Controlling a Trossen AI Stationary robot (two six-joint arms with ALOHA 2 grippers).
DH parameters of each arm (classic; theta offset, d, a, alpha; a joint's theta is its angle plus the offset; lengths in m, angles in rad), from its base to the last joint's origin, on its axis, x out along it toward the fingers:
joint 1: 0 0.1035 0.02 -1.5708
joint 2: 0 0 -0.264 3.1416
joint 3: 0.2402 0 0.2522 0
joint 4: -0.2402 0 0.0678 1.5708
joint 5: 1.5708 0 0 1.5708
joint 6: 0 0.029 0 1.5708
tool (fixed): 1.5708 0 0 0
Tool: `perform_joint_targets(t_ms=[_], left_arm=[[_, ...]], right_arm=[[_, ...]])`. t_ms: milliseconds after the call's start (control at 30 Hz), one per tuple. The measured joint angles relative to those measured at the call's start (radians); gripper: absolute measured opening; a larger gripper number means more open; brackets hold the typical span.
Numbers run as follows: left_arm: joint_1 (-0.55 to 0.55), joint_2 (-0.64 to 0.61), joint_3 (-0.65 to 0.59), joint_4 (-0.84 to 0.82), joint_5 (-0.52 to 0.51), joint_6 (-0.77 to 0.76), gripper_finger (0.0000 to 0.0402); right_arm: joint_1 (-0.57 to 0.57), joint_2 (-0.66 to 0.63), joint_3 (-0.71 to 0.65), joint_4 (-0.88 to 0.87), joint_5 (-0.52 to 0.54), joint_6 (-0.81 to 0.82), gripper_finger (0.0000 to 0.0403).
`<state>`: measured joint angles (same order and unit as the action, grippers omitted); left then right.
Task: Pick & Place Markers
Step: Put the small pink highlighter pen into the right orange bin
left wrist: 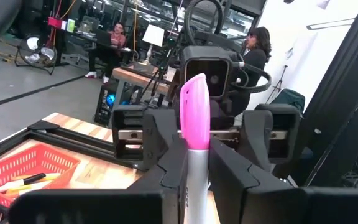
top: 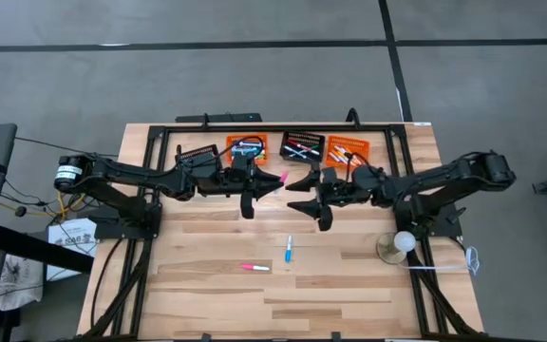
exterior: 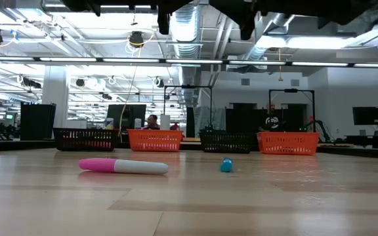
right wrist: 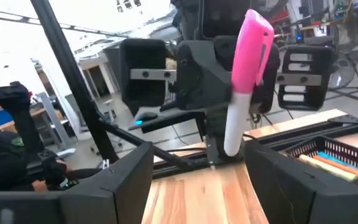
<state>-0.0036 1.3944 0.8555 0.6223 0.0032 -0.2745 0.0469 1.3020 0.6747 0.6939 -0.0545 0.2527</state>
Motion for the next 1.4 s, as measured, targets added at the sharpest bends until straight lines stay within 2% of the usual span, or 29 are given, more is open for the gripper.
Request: perform_joint_targets(t_ms=[467,700,833,1400], left_arm=[[-0.008,0.000,0.000,0.015,0.006,0.000,0.0051],[-0.008,0.000,0.000,0.015,0.008,0.000,0.0051],[-0.008,0.000,0.000,0.015,0.008,0.000,0.0051],[-0.008,-0.001,0.000,0.008,0.007,0.005,0.0051]], right_arm=[[-0.035,0.145,0.137,0.019,-0.029,0.008,0.0244],[-0.043,0.171,0.155,0.014,-0.029,0.009,0.0235],[-0.048,0.164,0.155,0.018,-0.028,0.009,0.0204],[-0.050,0.163,0.154,0.010,-0.042,0.005,0.0025]])
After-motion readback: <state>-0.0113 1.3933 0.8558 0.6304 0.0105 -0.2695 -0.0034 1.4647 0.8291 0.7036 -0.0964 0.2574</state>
